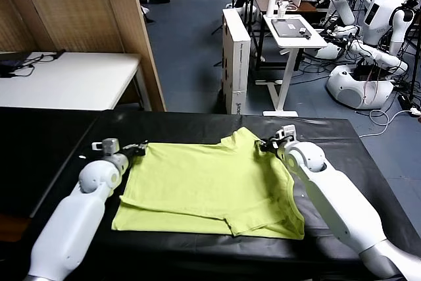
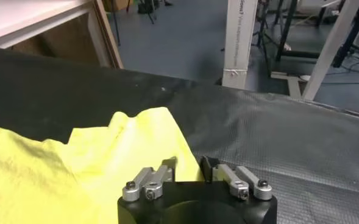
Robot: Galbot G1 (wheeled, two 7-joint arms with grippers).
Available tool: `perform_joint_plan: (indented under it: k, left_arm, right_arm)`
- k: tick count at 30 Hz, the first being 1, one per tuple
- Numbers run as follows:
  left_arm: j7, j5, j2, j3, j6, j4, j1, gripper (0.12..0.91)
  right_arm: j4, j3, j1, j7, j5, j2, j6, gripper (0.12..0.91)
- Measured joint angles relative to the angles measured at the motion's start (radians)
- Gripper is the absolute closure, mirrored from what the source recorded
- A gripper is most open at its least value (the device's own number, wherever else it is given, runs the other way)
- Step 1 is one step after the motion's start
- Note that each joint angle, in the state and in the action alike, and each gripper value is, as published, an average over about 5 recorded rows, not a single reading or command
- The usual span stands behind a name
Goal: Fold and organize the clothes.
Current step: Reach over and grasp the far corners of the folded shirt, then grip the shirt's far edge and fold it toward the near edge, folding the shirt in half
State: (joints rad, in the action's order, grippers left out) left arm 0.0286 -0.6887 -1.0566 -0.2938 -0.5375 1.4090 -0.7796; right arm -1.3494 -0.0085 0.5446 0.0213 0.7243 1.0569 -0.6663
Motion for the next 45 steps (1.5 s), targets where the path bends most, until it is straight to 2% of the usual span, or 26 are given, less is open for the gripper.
perform_joint_plan:
  k: [4,15,23,35,45]
  left_arm:
    - [-0.004,0.001,0.002,0.000,0.005,0.006,-0.003,0.874]
    - [0.000,-0.011,0.006,-0.024,0.011,0.067,-0.043,0.883]
    - [0.012,-0.044,0.033,-0.075,0.004,0.190,-0.121,0.883]
    - [0.015,-0.061,0.074,-0.221,0.013,0.370,-0.303,0.883]
    - [0.013,-0.035,0.067,-0.281,-0.007,0.501,-0.440,0.883]
  right_arm:
    - [-0.005,0.005,0.002,-0.001,0.000,0.000,0.025,0.886]
    - [-0.082,0.051,0.056,-0.006,0.033,-0.014,0.131,0.885]
    - [-0.192,0.113,0.133,-0.015,0.042,-0.055,0.134,0.885]
    - [-0.324,0.209,0.262,-0.015,0.073,-0.122,0.111,0.885]
    - [-0.520,0.286,0.449,-0.014,0.078,-0.237,0.094,0.885]
